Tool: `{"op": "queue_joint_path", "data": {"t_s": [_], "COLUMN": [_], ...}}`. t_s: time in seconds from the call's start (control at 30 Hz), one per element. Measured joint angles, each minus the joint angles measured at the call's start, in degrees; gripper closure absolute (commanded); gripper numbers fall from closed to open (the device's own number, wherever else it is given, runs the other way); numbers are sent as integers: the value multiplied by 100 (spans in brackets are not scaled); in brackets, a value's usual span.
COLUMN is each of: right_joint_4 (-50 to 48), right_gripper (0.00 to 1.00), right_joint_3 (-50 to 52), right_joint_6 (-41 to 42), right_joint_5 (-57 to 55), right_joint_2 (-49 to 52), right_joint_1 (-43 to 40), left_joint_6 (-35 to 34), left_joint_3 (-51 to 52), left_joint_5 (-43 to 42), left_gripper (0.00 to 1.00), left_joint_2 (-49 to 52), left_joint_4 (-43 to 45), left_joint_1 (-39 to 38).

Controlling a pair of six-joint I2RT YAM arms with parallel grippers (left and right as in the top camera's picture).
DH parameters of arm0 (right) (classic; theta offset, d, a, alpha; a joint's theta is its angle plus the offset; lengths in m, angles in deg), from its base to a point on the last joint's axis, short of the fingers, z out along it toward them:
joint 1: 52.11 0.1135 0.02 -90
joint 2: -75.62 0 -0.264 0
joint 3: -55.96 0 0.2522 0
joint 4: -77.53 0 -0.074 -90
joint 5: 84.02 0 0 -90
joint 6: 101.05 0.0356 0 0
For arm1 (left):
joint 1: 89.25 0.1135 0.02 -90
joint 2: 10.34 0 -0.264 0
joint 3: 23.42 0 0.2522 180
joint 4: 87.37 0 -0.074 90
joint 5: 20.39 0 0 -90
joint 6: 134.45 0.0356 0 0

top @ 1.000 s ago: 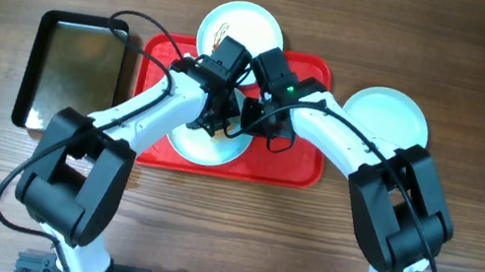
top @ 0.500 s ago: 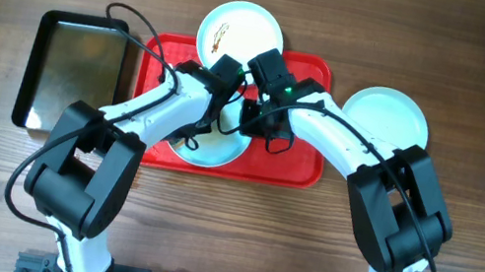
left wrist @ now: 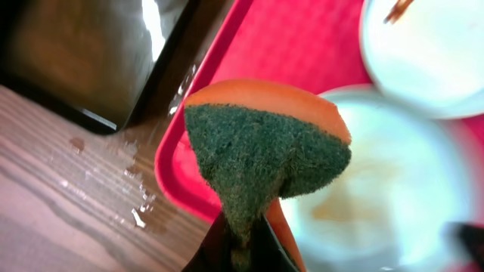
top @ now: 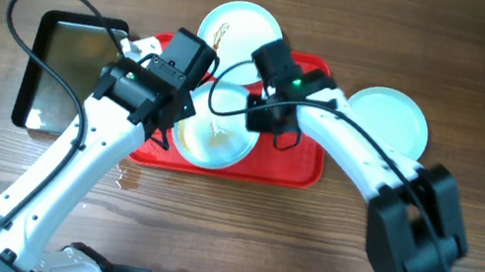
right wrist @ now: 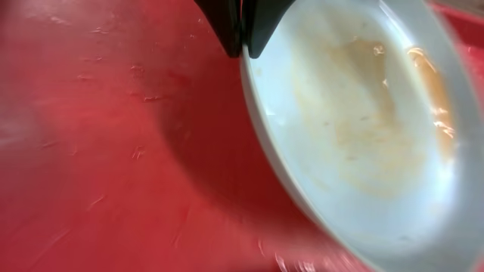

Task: Clean dirty plates on tray and stack at the side
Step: 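Lift the scrubbed plate with the right gripper and stack it on the cleaned plate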

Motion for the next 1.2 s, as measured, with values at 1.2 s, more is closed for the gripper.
{"op": "queue_joint_path", "data": {"t_s": [1.2], "right_joint_4": [1239], "right_gripper": [96], "right_joint_3": [-278], "right_joint_6": [-490], "right_joint_5": [-2271], "right_joint_2": [-1270], "right_joint_1": [-1812], "left_joint_6": [-168], "left_joint_3": [219], "left_joint_5": [-627], "left_gripper": [96], "left_joint_2": [13], "left_joint_4": [-155], "left_joint_1": [0]}}
